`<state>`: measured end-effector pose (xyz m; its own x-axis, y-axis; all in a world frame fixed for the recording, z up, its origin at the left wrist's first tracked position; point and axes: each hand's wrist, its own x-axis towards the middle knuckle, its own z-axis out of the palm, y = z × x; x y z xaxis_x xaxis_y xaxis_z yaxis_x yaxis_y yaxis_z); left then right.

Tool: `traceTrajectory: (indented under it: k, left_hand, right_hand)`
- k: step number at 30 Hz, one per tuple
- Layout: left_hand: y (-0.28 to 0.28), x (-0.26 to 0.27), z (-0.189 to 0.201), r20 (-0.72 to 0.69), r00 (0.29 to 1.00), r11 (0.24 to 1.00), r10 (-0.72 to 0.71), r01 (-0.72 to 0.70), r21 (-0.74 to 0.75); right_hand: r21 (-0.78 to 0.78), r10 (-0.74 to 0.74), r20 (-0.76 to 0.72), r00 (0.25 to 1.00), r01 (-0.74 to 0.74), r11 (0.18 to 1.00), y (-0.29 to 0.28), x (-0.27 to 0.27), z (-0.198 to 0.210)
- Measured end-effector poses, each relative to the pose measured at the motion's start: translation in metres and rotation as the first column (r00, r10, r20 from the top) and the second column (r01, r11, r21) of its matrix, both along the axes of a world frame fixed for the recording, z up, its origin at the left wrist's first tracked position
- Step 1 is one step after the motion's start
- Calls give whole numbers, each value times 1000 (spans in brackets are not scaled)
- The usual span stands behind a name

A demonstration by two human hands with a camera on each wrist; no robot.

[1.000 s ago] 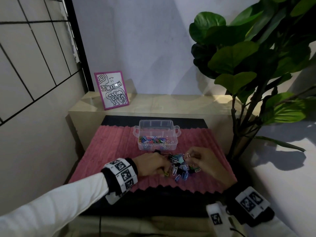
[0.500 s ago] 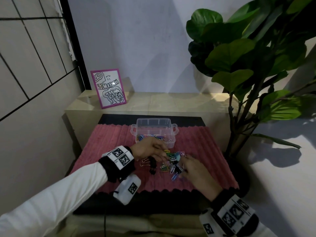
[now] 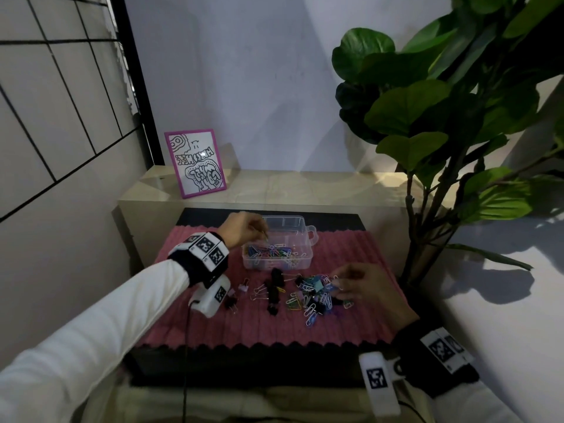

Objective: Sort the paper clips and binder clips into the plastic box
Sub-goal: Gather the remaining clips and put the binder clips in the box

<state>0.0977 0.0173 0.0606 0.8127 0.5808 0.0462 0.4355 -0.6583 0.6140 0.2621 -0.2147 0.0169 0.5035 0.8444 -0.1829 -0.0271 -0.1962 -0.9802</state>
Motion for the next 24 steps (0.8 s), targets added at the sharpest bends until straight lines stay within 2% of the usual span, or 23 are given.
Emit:
traceTrajectory:
  k: [2, 4, 6, 8, 11, 16, 18, 20, 22, 24]
  left_hand:
    - [-1, 1, -4, -35, 999, 998, 26, -24, 63]
    - [-11, -4, -9, 9, 999, 989, 39, -40, 141]
    - [-27, -11, -13, 78, 997, 988, 6, -18, 154]
    - [-44, -19, -17, 72, 995, 988, -65, 54, 142]
    - [-58, -23, -27, -37, 982, 975, -183, 186, 120]
    - [-70, -7, -35, -226, 919, 933, -323, 350, 89]
    - [-74, 0, -37, -319, 873, 912, -370, 407, 55]
    - [-78, 5, -40, -387, 840, 902, -380, 430, 48]
    - [-81, 9, -42, -404, 838, 906, -365, 421, 54]
    - [-87, 12, -45, -397, 854, 918, -335, 391, 66]
  right_hand:
    - [11, 5, -49, 999, -5, 1000, 2, -1, 0]
    - [25, 8, -79, 997, -6, 1000, 6, -3, -2]
    - [41, 19, -89, 996, -15, 999, 11, -2, -1]
    - [84, 41, -79, 996, -35, 996, 21, -1, 4]
    - [105, 46, 66, 997, -53, 993, 51, 3, 23]
    - [15, 60, 288, 956, -67, 998, 118, 3, 35]
    - [-73, 130, 409, 903, -109, 991, 130, -3, 35]
    - [-159, 207, 559, 803, -141, 977, 129, -8, 36]
    - [-169, 222, 667, 711, -146, 975, 121, -9, 37]
    - [-159, 232, 718, 657, -170, 973, 106, -7, 36]
